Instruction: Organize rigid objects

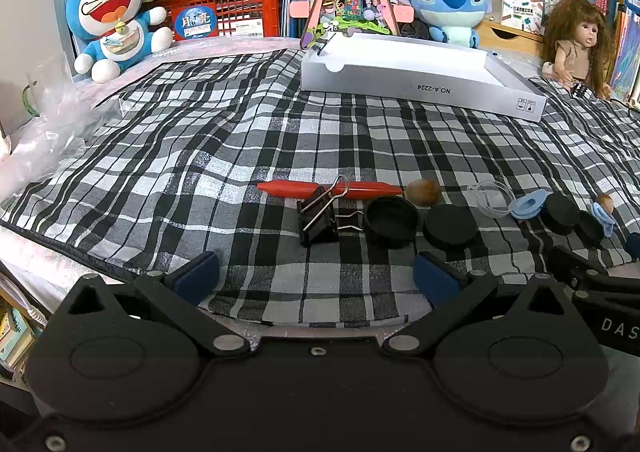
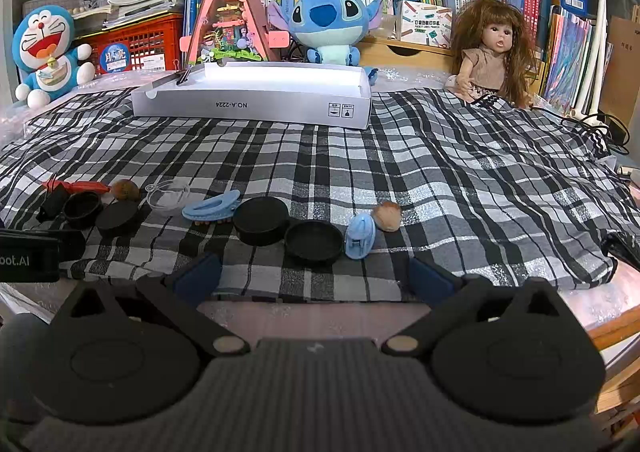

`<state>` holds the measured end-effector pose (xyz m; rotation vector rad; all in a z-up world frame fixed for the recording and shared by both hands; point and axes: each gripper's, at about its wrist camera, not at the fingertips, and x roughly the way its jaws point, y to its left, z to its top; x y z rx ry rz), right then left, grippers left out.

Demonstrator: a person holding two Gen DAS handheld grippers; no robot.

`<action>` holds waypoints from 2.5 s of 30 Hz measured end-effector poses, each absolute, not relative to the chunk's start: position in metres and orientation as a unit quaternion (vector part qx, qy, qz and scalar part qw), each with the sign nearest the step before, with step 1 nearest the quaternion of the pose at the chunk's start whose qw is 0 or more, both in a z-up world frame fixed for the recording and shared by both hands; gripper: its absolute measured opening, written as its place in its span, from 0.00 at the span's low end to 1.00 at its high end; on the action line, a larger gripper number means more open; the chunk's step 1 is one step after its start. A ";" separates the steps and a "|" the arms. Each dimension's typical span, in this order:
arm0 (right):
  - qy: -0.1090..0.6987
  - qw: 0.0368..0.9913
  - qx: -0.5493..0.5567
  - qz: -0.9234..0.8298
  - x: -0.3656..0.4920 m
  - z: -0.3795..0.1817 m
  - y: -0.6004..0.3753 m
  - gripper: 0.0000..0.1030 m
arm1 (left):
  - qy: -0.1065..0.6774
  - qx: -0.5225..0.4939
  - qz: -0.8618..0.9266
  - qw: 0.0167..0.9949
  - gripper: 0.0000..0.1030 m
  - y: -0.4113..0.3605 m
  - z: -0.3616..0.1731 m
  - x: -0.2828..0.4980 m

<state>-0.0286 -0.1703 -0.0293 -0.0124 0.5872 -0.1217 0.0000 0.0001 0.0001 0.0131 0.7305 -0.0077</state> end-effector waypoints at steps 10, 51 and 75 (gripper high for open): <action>0.289 0.955 -0.006 -0.060 -0.029 -0.029 -0.170 1.00 | 0.357 0.006 -0.004 0.934 1.00 0.000 0.000 0.000; 0.265 0.962 0.004 -0.058 -0.032 -0.033 -0.172 1.00 | 0.344 0.012 -0.013 0.939 1.00 0.000 0.000 -0.001; 0.235 0.968 0.056 -0.067 -0.043 -0.027 -0.186 0.44 | 0.307 -0.035 -0.052 0.950 0.37 0.014 0.009 -0.008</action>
